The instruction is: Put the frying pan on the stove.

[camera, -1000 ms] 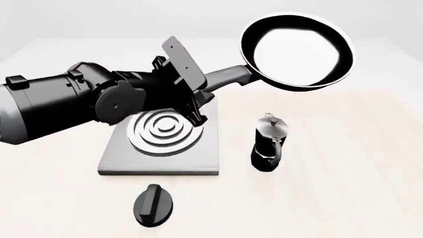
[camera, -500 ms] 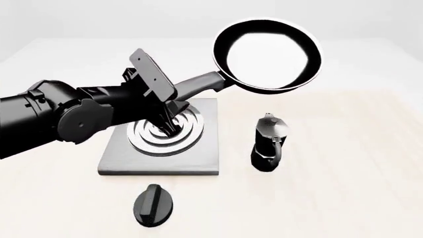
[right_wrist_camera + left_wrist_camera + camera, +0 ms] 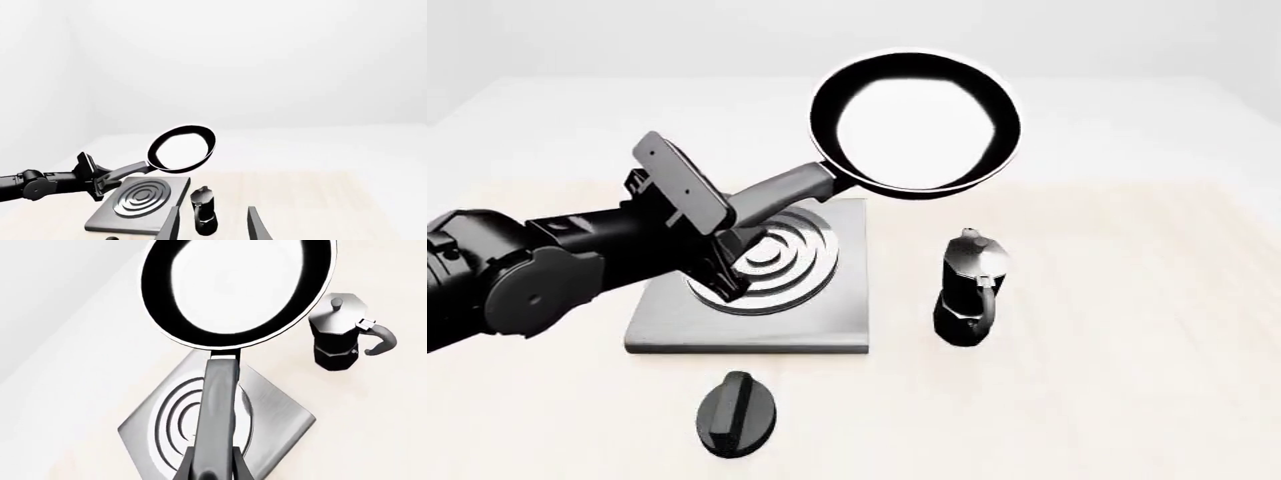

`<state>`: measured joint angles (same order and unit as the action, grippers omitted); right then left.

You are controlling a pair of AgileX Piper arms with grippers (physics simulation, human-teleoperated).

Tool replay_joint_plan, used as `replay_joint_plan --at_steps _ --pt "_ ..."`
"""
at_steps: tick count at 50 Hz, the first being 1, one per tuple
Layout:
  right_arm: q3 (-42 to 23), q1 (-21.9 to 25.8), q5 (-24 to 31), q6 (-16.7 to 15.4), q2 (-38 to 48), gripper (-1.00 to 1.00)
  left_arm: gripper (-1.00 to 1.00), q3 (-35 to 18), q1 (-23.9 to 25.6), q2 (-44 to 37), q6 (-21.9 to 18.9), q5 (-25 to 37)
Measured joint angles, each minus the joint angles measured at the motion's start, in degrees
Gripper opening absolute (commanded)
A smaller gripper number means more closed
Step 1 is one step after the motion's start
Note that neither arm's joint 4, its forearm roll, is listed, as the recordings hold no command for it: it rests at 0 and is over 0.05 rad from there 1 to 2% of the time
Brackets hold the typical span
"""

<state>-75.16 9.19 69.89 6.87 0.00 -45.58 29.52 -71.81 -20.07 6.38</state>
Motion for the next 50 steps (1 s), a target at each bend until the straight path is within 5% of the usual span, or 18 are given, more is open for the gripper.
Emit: replay_joint_plan --at_steps 50 --pt "0.05 0.04 0.00 0.14 0.00 1.00 -1.00 18.39 -8.34 14.99 3.04 -1.86"
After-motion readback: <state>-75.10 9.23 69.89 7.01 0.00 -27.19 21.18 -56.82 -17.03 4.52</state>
